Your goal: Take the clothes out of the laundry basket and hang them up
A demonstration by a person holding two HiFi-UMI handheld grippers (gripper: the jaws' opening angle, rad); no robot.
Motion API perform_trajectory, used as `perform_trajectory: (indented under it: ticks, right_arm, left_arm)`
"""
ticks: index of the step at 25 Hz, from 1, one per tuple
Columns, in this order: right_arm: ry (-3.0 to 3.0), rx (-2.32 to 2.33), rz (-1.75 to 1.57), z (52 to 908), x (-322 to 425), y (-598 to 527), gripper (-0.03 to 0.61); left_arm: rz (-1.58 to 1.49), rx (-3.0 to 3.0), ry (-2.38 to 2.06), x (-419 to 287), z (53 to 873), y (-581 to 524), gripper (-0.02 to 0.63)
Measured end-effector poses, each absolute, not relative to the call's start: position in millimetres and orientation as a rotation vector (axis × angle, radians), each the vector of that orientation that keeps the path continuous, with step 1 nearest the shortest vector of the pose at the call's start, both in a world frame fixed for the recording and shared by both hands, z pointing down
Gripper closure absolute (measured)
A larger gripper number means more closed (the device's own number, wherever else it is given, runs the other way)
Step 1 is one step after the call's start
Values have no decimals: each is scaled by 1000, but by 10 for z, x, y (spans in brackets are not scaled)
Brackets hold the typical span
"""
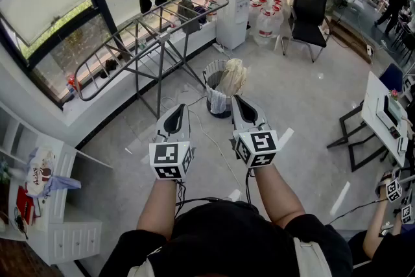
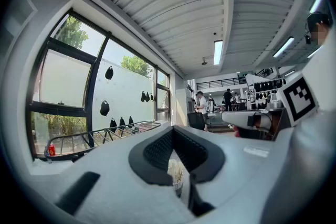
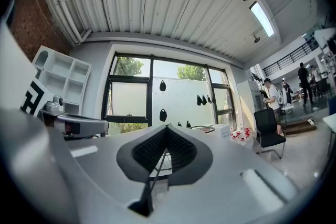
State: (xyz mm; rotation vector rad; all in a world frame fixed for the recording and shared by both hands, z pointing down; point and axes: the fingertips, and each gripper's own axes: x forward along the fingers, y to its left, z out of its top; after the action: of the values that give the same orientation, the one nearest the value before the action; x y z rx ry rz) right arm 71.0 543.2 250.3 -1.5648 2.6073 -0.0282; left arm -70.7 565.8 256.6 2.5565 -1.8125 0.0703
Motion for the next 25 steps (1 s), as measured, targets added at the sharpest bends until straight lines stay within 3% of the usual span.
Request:
perform_trajectory:
  ticks: [25]
  right_arm:
    - [2620,-1534,-95,2691,1483,5162,566]
  left_arm:
    - [64,2480,-1849,19,2704,5385,604]
